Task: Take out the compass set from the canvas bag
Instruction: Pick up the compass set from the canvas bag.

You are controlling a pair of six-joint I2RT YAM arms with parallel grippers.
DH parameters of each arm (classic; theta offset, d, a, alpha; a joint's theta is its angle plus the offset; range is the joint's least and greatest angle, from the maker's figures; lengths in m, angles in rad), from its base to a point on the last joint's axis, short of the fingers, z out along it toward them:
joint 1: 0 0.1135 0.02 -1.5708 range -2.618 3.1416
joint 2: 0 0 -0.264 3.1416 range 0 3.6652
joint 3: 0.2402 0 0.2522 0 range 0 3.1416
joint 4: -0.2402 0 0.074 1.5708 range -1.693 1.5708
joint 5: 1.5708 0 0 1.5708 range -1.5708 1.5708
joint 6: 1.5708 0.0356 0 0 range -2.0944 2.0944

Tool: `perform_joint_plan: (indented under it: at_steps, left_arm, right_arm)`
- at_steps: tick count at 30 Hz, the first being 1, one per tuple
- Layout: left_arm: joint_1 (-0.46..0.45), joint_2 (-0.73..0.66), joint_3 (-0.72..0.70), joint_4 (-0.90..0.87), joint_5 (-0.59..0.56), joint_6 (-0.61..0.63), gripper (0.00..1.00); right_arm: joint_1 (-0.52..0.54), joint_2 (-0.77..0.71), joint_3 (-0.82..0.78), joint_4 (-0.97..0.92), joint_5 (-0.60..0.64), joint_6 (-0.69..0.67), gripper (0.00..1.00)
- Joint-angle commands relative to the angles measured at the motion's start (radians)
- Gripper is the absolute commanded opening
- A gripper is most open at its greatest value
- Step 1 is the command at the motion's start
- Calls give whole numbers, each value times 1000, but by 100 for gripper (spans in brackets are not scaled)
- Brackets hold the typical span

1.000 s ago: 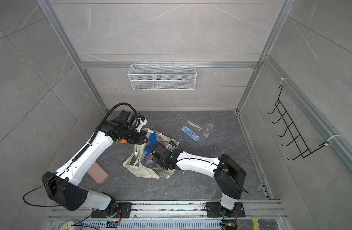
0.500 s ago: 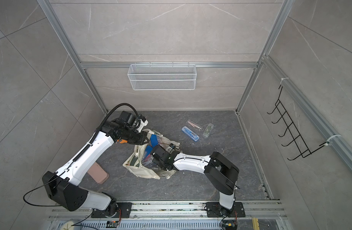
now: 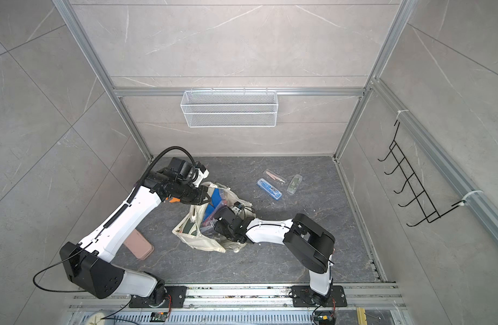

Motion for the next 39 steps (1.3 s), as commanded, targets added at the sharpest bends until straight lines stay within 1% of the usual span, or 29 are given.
perform_joint_plan:
  at_steps: [1,6,11,20,25,32,39]
  left_arm:
    - [-2,-42,3,23,54,30,0]
    - [-2,-57,-10,38,52,31,0]
    - [-2,-59,-10,40,47,31,0]
    - [-2,-56,-2,43,46,28,0]
    - [-2,-52,5,37,44,28,0]
    - [-1,-41,20,33,34,24,0]
    - [-1,-29,28,33,24,23,0]
  right_arm:
    - [20,-78,-2,90,4,-75,17]
    - [23,-132,-6,75,15,-96,13]
    - [24,-197,-34,60,38,-104,11]
    - [22,-299,-78,-4,82,-132,10]
    - [12,-340,-107,-14,85,-136,10]
    - [9,-397,-107,-49,84,-175,10]
    - [-2,-502,-103,-134,90,-206,9]
